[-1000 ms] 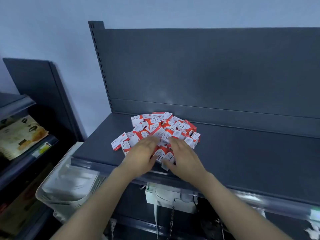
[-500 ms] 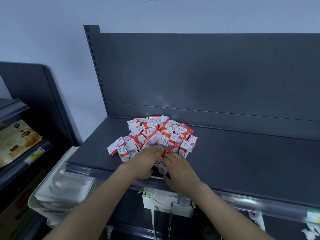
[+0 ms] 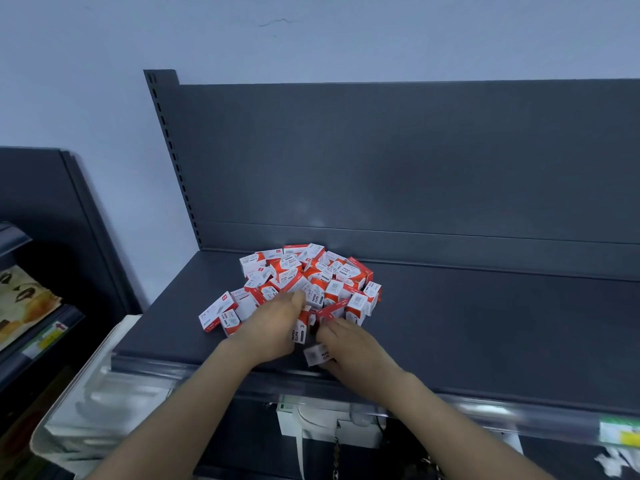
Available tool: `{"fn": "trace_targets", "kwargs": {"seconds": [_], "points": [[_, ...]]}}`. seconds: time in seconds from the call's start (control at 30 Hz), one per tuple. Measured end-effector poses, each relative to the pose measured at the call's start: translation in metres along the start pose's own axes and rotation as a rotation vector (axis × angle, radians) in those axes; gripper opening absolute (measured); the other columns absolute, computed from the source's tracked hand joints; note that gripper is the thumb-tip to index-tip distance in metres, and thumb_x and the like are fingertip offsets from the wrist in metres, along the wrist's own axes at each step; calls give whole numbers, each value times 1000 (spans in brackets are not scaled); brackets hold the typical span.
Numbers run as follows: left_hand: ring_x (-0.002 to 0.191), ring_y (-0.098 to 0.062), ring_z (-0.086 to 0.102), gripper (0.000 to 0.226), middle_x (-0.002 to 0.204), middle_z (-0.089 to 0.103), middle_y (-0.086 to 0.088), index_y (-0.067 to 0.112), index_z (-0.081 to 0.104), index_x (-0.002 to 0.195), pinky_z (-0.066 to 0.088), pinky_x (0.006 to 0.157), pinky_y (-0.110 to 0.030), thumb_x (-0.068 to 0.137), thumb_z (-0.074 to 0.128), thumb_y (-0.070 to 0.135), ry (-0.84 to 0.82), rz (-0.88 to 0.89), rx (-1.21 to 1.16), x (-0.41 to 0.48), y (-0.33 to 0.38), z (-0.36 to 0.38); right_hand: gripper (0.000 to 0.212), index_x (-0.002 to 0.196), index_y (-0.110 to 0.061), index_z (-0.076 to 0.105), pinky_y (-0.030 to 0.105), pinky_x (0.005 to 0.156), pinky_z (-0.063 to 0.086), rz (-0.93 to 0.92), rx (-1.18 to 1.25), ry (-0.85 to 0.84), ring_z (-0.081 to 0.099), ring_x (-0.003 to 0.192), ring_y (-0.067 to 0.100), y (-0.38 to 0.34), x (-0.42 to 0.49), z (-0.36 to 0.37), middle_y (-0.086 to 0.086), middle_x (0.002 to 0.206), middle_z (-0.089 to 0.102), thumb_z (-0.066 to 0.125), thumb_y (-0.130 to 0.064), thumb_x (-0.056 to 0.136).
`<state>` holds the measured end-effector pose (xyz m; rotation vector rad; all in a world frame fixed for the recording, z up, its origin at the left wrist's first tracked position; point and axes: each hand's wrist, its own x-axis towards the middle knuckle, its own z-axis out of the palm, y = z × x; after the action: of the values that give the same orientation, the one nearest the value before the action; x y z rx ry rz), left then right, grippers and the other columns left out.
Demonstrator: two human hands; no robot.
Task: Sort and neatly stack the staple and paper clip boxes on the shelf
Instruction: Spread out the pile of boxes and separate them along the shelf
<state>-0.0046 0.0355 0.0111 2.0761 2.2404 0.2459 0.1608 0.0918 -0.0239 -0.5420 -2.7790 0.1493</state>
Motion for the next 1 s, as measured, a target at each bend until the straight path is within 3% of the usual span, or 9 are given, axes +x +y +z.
{"fn": "trace_targets", "kwargs": {"seconds": [0.07,0.13,0.17,0.33,0.43,0.53,0.73,0.83,1.0], "points": [[103,-17,50,56,123,51,-5,19,38,121,46,85,-27,75,69,14,-3,-42,-55,0,-2,-5,19,101,-13,50,20,67,34,107,171,10,51,88,16,-4,-1,-9,-2,100,56,58,-25,88],[120,-18,47,73,135,44,-1,18,34,135,42,97,-27,74,73,17,17,-79,-100,2,-8,-9,19,93,-17,44,20,59,35,204,342,77,47,72,10,-6,2,-14,-8,87,51,60,-27,86],[121,-18,46,72,134,43,0,17,36,136,40,97,-25,74,74,17,32,-86,-105,3,-10,-11,23,87,-18,41,23,56,36,256,416,120,46,66,8,-6,5,-16,-7,80,51,62,-26,84],[95,-16,56,39,104,55,3,17,51,106,45,75,-20,76,75,13,114,-114,-237,12,-17,-25,33,81,-18,33,24,51,34,465,571,221,40,56,7,5,14,-35,-8,67,48,66,-21,77],[79,-18,60,34,83,62,6,20,52,98,45,66,-20,75,76,15,213,-112,-357,22,-6,-39,33,83,-19,33,30,57,36,532,557,230,43,63,15,17,11,-48,-3,71,51,65,-24,77],[76,-18,62,30,80,66,0,18,55,99,48,70,-30,77,75,22,287,-89,-416,38,22,-48,27,92,-16,41,31,64,40,596,480,256,55,78,24,35,0,-64,6,85,62,63,-28,80],[77,-15,57,25,81,61,5,21,58,90,38,64,-20,74,77,18,350,-14,-534,74,106,-37,24,96,-8,60,29,70,40,657,299,361,60,91,29,91,-53,-96,10,96,67,62,-28,84],[79,-15,58,23,80,63,6,24,59,86,39,68,-21,73,77,18,334,6,-562,95,156,-22,24,93,-7,58,25,67,30,691,255,352,57,90,30,125,-92,-115,14,97,65,60,-31,88],[78,-12,60,19,79,64,10,21,63,85,39,62,-11,73,77,17,286,17,-671,124,261,10,22,86,-9,50,30,67,36,784,248,327,57,89,36,192,-175,-147,17,94,66,52,-30,92]]}}
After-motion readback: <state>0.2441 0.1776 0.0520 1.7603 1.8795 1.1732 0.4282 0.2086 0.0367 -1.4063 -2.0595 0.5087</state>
